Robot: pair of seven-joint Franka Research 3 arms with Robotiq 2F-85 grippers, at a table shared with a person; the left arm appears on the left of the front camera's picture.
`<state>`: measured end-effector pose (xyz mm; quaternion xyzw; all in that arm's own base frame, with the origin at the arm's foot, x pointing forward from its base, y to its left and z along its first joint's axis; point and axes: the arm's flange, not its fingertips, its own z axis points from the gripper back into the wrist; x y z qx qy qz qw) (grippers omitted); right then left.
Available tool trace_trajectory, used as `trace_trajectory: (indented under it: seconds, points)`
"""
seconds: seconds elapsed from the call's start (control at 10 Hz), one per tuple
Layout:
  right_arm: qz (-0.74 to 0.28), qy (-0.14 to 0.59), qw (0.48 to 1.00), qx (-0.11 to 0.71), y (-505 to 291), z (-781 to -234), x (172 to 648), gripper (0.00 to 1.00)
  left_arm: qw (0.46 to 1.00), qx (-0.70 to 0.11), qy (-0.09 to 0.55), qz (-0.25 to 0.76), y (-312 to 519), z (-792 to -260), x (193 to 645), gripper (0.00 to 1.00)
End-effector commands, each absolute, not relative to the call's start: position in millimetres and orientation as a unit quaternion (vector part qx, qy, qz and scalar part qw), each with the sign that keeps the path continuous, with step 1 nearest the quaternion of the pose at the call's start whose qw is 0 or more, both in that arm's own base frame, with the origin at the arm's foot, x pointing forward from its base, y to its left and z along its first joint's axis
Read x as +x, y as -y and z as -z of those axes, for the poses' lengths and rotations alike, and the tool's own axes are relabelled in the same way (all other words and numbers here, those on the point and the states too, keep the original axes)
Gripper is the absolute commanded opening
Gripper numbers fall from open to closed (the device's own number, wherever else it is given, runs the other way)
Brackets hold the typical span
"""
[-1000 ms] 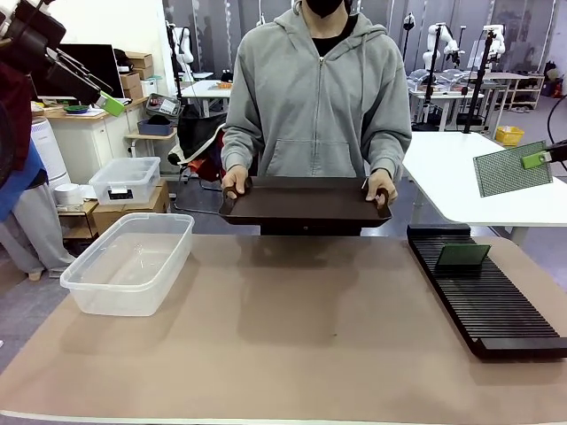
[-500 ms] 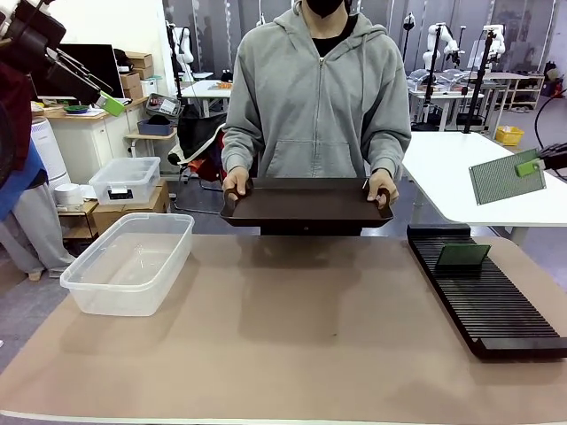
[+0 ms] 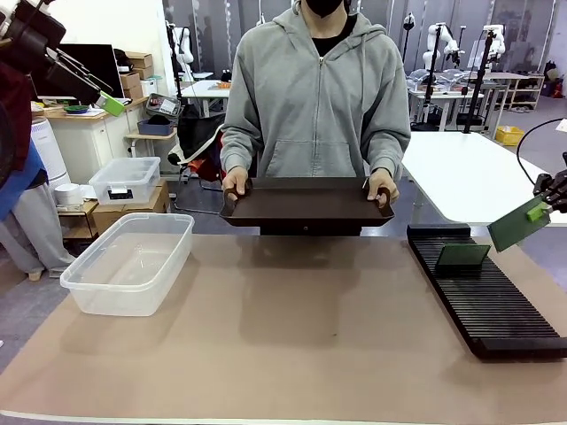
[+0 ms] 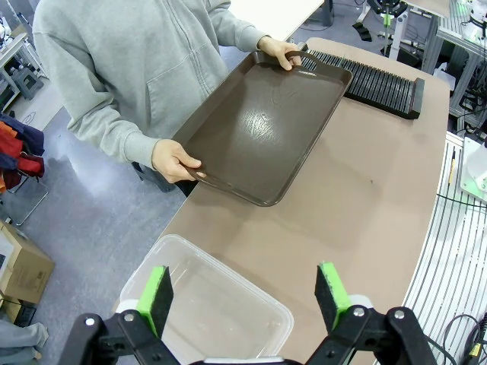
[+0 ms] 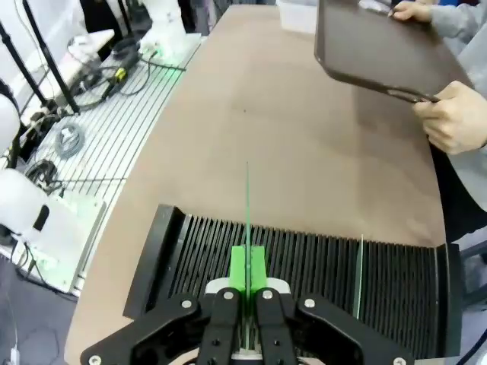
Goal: Sort PCBs into racks and boxes based on the side picked up.
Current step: If the short side of the Blank PCB is picked up, insert it into the PCB Rack ; if the long side is picked up, place it in the Organizing box.
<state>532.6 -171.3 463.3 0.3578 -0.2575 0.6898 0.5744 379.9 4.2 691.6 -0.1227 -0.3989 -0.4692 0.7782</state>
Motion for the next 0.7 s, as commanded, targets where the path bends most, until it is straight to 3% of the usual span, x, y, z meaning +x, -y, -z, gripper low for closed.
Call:
trace_trajectory:
  seconds: [0.0,0.6]
  points:
    - [-0.696,0.268,0.572,0.341,165,-474,538,0.02,0.777,-0.125,0.397,0.472,-5,-691,379,1.00]
    - [-0.682,0.277,0.576,0.357,171,-456,538,0.02,0.777,-0.125,0.397,0.472,-5,-691,379,1.00]
